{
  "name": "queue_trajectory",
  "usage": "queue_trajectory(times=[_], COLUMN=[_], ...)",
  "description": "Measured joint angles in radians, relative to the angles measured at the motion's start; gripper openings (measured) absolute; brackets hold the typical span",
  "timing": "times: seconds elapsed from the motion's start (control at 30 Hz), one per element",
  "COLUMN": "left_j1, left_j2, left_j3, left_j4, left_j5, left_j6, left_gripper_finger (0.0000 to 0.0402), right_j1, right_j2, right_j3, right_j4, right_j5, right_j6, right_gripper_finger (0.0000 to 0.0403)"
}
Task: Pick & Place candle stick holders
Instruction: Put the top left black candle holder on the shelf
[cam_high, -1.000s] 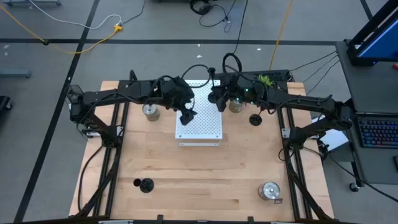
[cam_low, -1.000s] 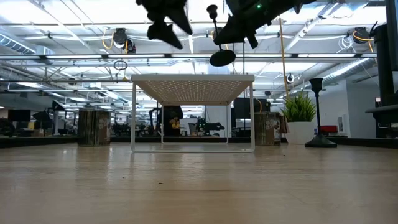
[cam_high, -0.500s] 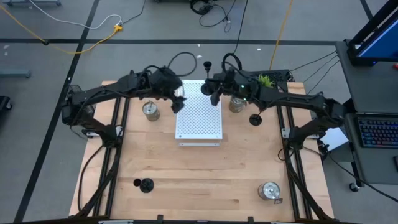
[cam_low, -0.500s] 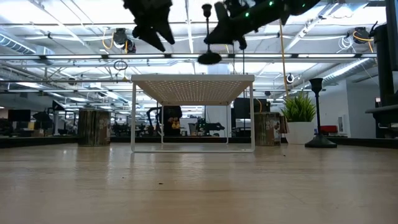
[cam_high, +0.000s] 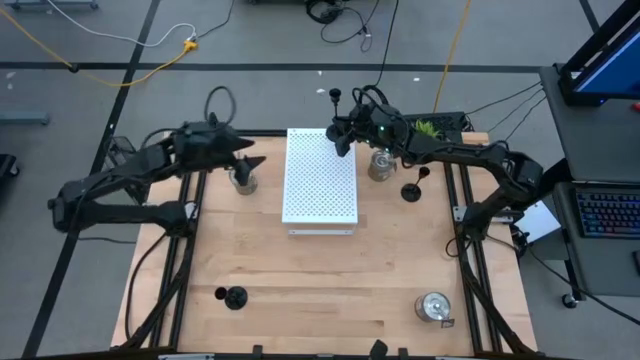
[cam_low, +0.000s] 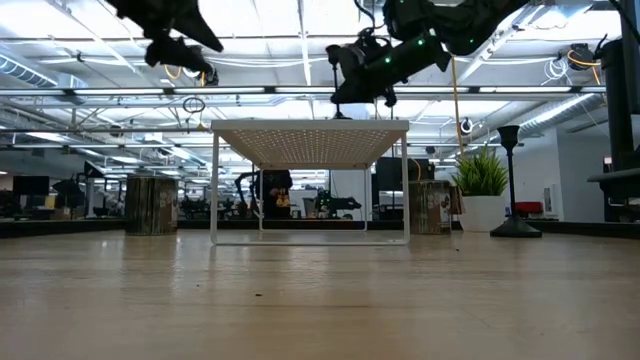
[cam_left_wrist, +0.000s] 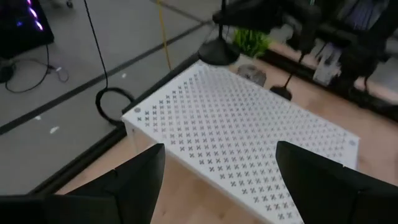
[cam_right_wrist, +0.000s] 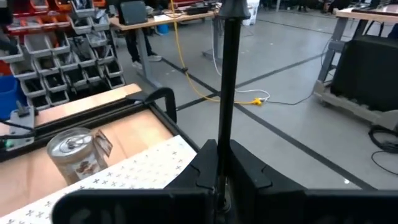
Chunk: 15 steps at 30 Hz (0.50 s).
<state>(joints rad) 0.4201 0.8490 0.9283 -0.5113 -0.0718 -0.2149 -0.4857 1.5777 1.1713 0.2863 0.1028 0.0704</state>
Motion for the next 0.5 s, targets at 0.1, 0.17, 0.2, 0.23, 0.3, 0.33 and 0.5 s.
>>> queue_trajectory(times=[0.1,0.17,0.2,0.23,0.3,0.33,0.5], left_j1=[0.008,0.014,0.017,0.02,0.025,0.027,0.031], left_j2=[-0.072,-0.111,-0.127,-0.141,-0.163,-0.171,-0.188], left_j3=[-0.044,-0.065,-0.074,-0.081,-0.094,-0.1,-0.13], left_j4=[-0.01,-0.01,-0.01,-0.009,-0.01,-0.01,-0.011], left_j5=[-0.017,-0.024,-0.024,-0.025,-0.026,-0.025,-0.025], left_j6=[-0.023,-0.03,-0.031,-0.035,-0.046,-0.05,-0.062], left_gripper_finger=[0.0314,0.0312,0.031,0.031,0.0311,0.0312,0.0316], right_j1=[0.003,0.003,0.003,0.003,0.003,0.003,0.003], right_j2=[0.019,0.031,0.035,0.039,0.049,0.055,0.061], right_j3=[0.0,-0.001,-0.001,-0.001,-0.001,-0.001,-0.002], right_j4=[-0.001,-0.002,-0.005,-0.006,-0.005,-0.007,-0.014], right_j5=[0.001,0.003,0.006,0.014,0.03,0.029,0.045], right_j6=[0.0,0.0,0.0,0.001,0.008,0.01,0.018], right_gripper_finger=[0.0007,0.0007,0.0007,0.0007,0.0007,0.0007,0.0007])
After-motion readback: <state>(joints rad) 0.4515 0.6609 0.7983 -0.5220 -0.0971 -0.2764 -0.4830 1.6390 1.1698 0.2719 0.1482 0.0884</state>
